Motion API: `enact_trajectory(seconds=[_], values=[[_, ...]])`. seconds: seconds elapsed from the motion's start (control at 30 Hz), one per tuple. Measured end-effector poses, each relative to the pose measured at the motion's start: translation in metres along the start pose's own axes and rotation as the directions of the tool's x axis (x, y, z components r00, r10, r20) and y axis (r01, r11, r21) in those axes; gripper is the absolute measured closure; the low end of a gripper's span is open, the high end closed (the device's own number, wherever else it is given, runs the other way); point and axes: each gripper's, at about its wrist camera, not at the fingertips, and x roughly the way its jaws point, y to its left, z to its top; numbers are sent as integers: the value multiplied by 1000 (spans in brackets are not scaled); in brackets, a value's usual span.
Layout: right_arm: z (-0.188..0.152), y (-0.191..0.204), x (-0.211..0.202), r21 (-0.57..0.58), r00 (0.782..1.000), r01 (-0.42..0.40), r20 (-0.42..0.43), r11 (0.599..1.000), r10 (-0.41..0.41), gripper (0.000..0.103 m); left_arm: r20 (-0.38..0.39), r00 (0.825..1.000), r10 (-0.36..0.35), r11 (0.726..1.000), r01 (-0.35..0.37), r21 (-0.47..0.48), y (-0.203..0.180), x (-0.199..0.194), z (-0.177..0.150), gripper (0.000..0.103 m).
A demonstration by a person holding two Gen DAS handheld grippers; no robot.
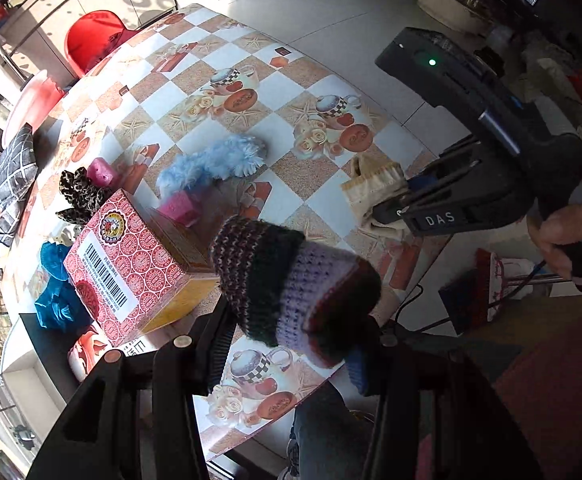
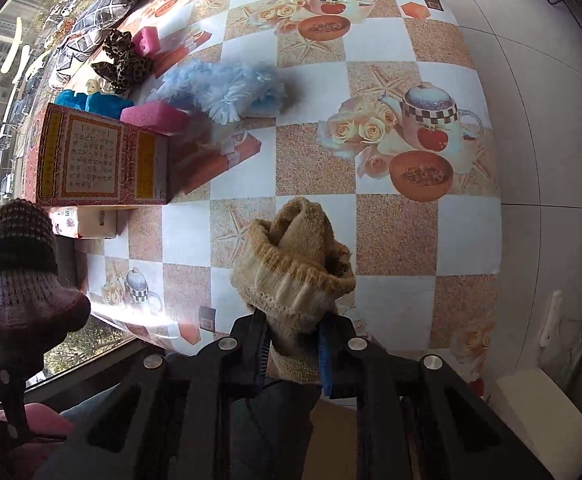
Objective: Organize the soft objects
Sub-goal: 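Lift both knit items and carry them toward the open white box, then lower both knit items into the white box and open both grippers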
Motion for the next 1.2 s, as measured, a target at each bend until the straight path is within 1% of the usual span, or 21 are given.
enact_trajectory(seconds=[0.07, 0.13, 0.27, 0.37, 0.5, 0.6, 0.77, 0.97, 1.03, 1.2], values=[[-12, 21, 3, -15, 1000, 8, -15, 1000, -8, 82, 5, 1000, 7, 1000, -7, -4, 9, -5, -22, 51], [-21, 43, 6, -33, 1000, -6, -22, 999, 5, 82, 8, 1000, 23, 1000, -23, -20, 22, -10, -45, 51], [-31, 89, 14, -94, 999, -9, -41, 995, 5, 82, -2, 998, 56, 991, -56, -119, 59, -17, -86, 51], [-33, 132, 13, -202, 999, -5, -42, 979, -4, 82, -2, 995, 99, 974, -97, -203, 86, -25, -111, 51], [-34, 188, 7, -367, 999, 11, -27, 930, -22, 82, 5, 988, 157, 940, -148, -308, 114, -36, -138, 51], [-32, 226, 2, -466, 999, 25, -9, 885, -33, 82, 8, 983, 185, 906, -168, -388, 131, -44, -155, 51], [-25, 272, -3, -571, 999, 44, 13, 819, -45, 82, 5, 972, 236, 832, -199, -517, 155, -56, -182, 51], [-14, 305, -12, -646, 998, 59, 33, 761, -50, 82, -23, 957, 290, 740, -239, -629, 173, -65, -207, 51], [-10, 318, -15, -668, 998, 62, 40, 741, -47, 82, -25, 956, 292, 708, -234, -666, 179, -66, -216, 51], [-5, 349, -20, -716, 998, 54, 50, 696, -26, 82, -55, 944, 327, 632, -262, -729, 193, -73, -237, 51]])
